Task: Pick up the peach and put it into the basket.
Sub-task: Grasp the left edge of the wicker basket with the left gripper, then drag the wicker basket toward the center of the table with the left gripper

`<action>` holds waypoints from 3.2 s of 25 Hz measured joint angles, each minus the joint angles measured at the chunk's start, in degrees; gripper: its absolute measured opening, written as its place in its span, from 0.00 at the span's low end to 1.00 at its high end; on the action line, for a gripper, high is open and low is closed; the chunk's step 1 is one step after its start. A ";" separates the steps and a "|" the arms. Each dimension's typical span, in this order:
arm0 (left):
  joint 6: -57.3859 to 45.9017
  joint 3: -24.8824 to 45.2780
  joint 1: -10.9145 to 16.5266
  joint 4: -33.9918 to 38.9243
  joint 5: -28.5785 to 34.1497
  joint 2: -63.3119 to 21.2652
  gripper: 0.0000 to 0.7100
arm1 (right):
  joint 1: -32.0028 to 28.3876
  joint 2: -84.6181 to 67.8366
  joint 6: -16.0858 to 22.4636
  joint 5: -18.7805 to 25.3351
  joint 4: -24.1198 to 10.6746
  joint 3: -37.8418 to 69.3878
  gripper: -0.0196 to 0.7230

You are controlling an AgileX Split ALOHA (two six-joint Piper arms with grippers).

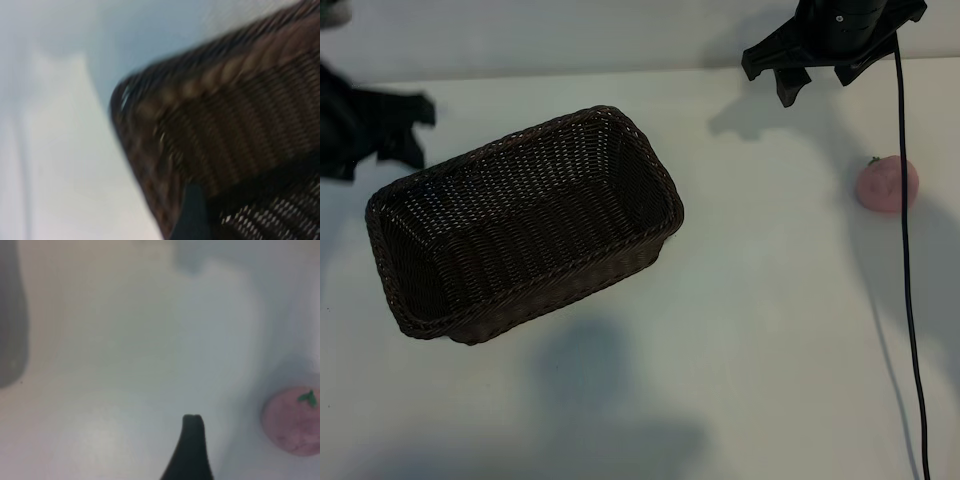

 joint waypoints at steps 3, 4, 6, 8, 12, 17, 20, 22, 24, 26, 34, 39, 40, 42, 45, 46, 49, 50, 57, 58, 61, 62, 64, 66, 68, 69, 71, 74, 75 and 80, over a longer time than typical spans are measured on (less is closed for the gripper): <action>-5.33 8.68 0.00 2.47 -2.86 -5.86 0.83 | 0.00 0.00 0.00 0.00 0.00 0.00 0.83; -7.42 10.69 0.00 2.47 -3.55 -7.12 0.83 | 0.00 0.00 0.00 0.00 0.00 0.00 0.83; -11.48 14.21 0.00 4.84 -3.96 -9.37 0.83 | 0.00 0.00 0.00 0.00 0.00 0.00 0.83; -15.23 15.94 0.00 7.20 -4.30 -10.38 0.83 | 0.00 0.00 0.00 0.00 0.00 0.00 0.83; -20.12 16.81 0.00 10.38 -5.23 -10.26 0.83 | 0.00 0.00 0.00 0.00 0.00 0.00 0.83; -22.67 16.87 0.00 10.79 -7.57 -6.96 0.83 | 0.00 0.00 0.00 0.00 0.08 0.00 0.83; -23.02 16.98 0.00 10.73 -9.10 -3.70 0.83 | 0.00 0.00 0.00 0.00 0.14 0.00 0.83; -23.08 17.04 0.00 10.40 -10.20 -1.62 0.83 | 0.00 0.00 0.00 0.00 0.14 0.00 0.83; -23.08 17.04 0.00 9.60 -10.93 0.35 0.83 | 0.00 0.00 0.00 0.00 0.14 0.00 0.83; -23.08 17.04 0.00 9.24 -11.73 1.87 0.83 | 0.00 0.00 0.00 0.00 0.14 0.00 0.83; -23.03 17.04 0.00 7.85 -15.12 7.42 0.83 | 0.00 0.00 0.00 0.00 0.14 0.00 0.83; -23.03 17.04 0.00 7.73 -16.79 10.85 0.83 | 0.00 0.00 0.00 0.00 0.14 0.00 0.83; -23.03 17.04 0.00 7.73 -17.13 11.40 0.83 | 0.00 0.00 0.00 0.00 0.14 0.00 0.83; -22.78 17.04 0.00 7.25 -17.86 12.69 0.83 | 0.00 0.00 0.00 0.00 0.14 0.00 0.83; -22.27 17.04 0.00 6.36 -19.03 14.39 0.83 | 0.00 0.00 0.00 0.00 0.14 0.00 0.83; -21.79 17.04 0.00 5.84 -19.45 14.87 0.83 | 0.00 0.00 0.00 0.00 0.14 0.00 0.83; -20.41 17.04 0.00 4.51 -20.24 16.15 0.83 | 0.00 0.00 0.00 0.00 0.14 0.00 0.83; -20.04 17.04 0.00 4.10 -20.39 16.52 0.83 | 0.00 0.00 0.00 0.00 0.14 0.00 0.83; -19.72 17.04 0.00 3.59 -21.08 17.26 0.71 | 0.00 0.00 0.00 0.00 0.14 0.00 0.83; -19.72 17.04 0.00 3.66 -21.03 17.26 0.67 | 0.00 0.00 0.00 0.00 0.14 0.00 0.83; -19.72 17.04 0.00 3.66 -21.03 17.26 0.51 | 0.00 0.00 0.00 0.00 0.14 0.00 0.83; -19.59 17.04 0.00 3.66 -20.99 17.26 0.45 | 0.00 0.00 0.00 0.00 0.14 0.00 0.83; -19.21 17.04 0.00 3.38 -20.99 17.26 0.34 | 0.00 0.00 0.00 0.00 0.14 0.00 0.83; -19.03 17.04 0.00 2.47 -21.28 17.26 0.27 | 0.00 0.00 0.00 0.00 0.14 0.00 0.83; -18.91 17.04 0.00 2.47 -21.30 17.26 0.27 | 0.00 0.00 0.00 0.00 0.14 0.00 0.83; -18.91 17.04 0.00 2.47 -21.30 17.26 0.27 | 0.00 0.00 0.00 0.00 0.14 0.00 0.83; -18.72 17.04 0.00 2.47 -21.30 17.26 0.27 | 0.00 0.00 0.00 0.00 0.14 0.00 0.83; -17.88 17.04 0.00 2.08 -21.42 17.14 0.26 | 0.00 0.00 0.00 0.00 0.14 0.00 0.83; -17.55 17.04 0.00 1.96 -21.49 16.95 0.25 | 0.00 0.00 0.00 0.00 0.14 0.00 0.83; -15.29 17.04 0.70 -0.17 -21.65 14.40 0.17 | 0.00 0.00 0.00 0.00 0.14 0.00 0.83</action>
